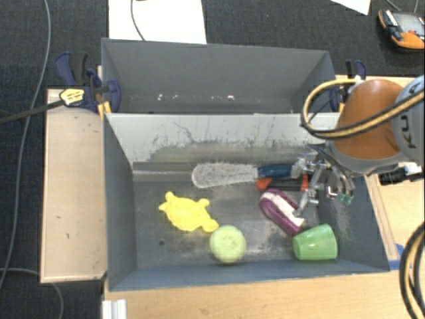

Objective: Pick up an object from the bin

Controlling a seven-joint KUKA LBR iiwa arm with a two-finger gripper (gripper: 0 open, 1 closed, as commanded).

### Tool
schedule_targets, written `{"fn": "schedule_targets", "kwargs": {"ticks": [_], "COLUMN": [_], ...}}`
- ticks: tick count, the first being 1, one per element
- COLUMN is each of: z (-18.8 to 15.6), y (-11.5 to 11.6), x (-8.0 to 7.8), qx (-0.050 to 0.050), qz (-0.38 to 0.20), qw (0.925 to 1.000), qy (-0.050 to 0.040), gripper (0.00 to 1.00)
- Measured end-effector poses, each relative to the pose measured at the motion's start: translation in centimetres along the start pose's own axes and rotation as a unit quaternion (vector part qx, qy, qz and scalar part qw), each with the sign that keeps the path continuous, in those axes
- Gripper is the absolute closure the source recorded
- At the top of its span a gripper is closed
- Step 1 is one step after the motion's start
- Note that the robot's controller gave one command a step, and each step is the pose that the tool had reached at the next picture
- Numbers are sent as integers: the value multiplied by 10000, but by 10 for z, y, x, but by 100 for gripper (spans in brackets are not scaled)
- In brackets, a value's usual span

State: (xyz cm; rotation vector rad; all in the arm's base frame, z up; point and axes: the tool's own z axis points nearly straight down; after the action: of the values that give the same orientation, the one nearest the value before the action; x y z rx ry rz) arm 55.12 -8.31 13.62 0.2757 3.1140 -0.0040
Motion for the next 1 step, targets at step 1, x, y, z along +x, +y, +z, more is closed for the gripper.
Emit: {"fn": "schedule_targets", "kwargs": {"ticks": [1], "z": [36], "y": [17], "x": [28], "qx": [-5], "qz": [983], "qw": [9951], "qy": [79], "gripper": [0]}}
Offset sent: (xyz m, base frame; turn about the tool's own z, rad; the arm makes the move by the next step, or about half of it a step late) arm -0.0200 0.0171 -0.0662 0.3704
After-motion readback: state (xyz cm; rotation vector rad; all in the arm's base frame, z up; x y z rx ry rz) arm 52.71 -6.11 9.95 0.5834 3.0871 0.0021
